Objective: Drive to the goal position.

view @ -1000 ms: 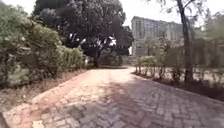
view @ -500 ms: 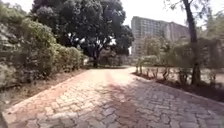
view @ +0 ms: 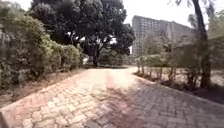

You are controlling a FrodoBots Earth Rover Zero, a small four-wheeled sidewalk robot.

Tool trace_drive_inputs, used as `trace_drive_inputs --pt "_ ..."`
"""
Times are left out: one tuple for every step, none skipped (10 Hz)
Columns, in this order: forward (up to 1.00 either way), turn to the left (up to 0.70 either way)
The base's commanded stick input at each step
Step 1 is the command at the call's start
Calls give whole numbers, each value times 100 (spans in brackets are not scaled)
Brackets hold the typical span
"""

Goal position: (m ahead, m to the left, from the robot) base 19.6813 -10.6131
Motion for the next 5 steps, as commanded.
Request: trace_drive_inputs --pt "70 0" --pt "70 0" --pt "70 0" --pt "70 0" --pt "70 0"
